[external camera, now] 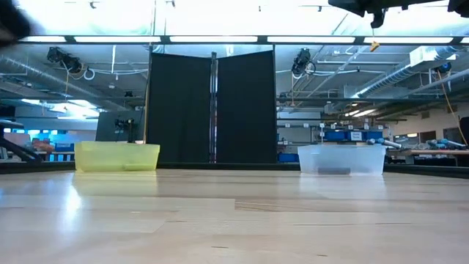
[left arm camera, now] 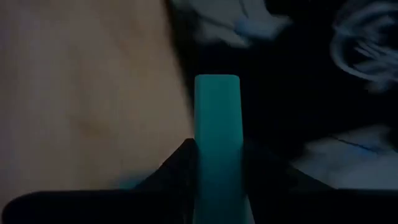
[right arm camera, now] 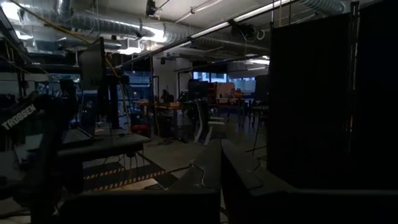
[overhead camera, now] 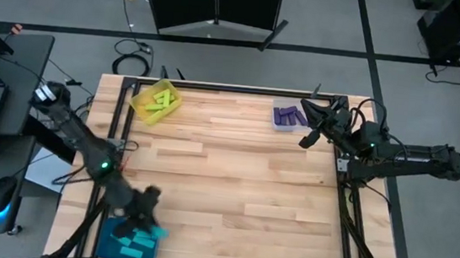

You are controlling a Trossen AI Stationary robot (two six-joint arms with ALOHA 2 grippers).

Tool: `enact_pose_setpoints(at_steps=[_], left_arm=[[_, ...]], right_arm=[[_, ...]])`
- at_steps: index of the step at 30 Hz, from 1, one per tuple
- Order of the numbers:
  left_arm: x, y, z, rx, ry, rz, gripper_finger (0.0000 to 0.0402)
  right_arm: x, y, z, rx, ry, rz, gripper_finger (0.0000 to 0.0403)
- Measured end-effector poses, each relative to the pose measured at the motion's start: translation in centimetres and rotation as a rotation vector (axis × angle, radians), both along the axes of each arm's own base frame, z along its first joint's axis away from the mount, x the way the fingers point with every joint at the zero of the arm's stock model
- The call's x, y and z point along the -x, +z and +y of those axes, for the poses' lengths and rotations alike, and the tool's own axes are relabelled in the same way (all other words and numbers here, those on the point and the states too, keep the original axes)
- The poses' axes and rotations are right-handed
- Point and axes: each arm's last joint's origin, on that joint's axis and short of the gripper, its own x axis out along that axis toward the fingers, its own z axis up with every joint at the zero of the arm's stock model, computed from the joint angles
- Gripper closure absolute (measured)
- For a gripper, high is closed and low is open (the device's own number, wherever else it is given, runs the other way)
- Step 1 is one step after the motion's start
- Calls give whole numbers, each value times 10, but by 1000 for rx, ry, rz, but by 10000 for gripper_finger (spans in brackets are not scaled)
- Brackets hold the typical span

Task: Sort blocks
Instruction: Put the light blue block into the blue bin, then return to Home Position

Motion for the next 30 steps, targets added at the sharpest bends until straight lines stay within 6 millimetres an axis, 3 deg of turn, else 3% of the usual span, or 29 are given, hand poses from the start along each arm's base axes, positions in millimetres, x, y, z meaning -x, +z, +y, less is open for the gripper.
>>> enact_pose_setpoints(at_steps=[7, 14, 20, 27, 30], left_arm=[[34, -5, -27, 142, -11, 251, 296], [54, -17, -27, 117, 85, 486, 296], [56, -19, -27, 108, 124, 505, 294], [58, -24, -23, 70, 186, 553, 144], [58, -24, -23, 70, 177, 558, 100]], right_arm=[[0, -1, -1, -16, -25, -3, 394], [0, -1, -1, -36, -46, -12, 394], [0, -1, -1, -40, -45, -14, 394], [0, -1, -1, -40, -46, -14, 394], [0, -2, -1, -40, -46, -6, 394]])
